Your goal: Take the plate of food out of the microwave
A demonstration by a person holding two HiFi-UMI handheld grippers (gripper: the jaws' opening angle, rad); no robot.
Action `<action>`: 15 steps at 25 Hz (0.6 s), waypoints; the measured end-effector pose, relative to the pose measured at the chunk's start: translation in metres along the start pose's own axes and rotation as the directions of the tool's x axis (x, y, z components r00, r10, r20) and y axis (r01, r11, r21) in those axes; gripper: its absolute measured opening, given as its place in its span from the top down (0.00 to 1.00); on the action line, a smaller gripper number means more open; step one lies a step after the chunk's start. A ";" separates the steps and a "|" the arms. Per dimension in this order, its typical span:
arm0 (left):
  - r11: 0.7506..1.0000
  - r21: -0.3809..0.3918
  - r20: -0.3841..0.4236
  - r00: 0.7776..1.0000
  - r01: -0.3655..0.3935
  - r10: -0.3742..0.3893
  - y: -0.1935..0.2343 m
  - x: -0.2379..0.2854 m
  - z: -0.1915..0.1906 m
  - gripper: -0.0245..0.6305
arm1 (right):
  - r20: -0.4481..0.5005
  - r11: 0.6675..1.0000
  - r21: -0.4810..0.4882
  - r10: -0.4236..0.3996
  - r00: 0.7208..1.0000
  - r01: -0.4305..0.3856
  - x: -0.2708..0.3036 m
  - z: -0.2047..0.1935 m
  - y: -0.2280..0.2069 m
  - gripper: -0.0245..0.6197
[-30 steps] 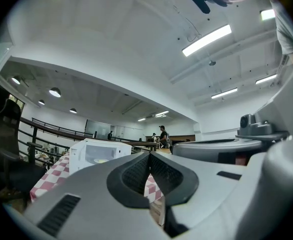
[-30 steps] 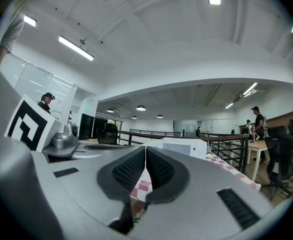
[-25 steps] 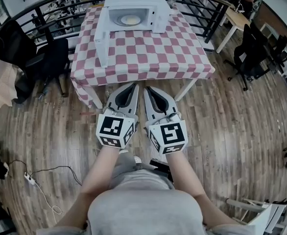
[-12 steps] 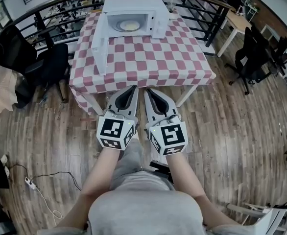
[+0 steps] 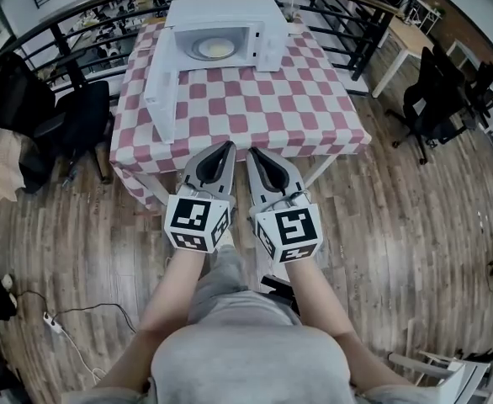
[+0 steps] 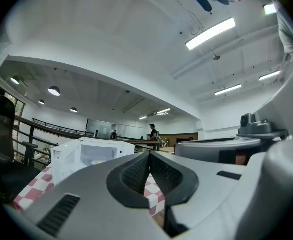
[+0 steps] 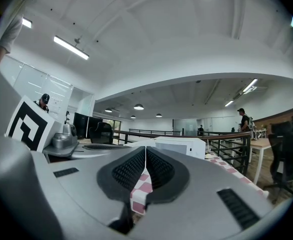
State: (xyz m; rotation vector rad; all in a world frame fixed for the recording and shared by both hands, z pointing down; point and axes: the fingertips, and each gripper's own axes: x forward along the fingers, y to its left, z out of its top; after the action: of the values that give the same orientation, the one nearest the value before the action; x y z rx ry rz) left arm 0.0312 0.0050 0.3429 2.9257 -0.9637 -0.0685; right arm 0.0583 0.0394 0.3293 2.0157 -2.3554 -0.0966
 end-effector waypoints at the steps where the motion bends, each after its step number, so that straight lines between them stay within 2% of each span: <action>1: 1.000 0.000 -0.002 1.000 0.001 -0.001 0.003 0.006 0.000 0.96 | -0.001 1.000 0.001 0.001 1.000 -0.001 0.005 -0.001 -0.004 0.92; 15: 1.000 -0.019 -0.003 1.000 -0.016 0.016 0.071 0.090 0.002 0.96 | -0.017 1.000 0.015 0.001 1.000 0.000 0.099 -0.008 -0.053 0.92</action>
State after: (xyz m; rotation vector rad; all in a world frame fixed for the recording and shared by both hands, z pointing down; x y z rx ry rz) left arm 0.0620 -0.1056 0.3439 2.8996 -0.9803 -0.0726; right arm 0.0959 -0.0665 0.3329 2.0141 -2.3537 -0.0626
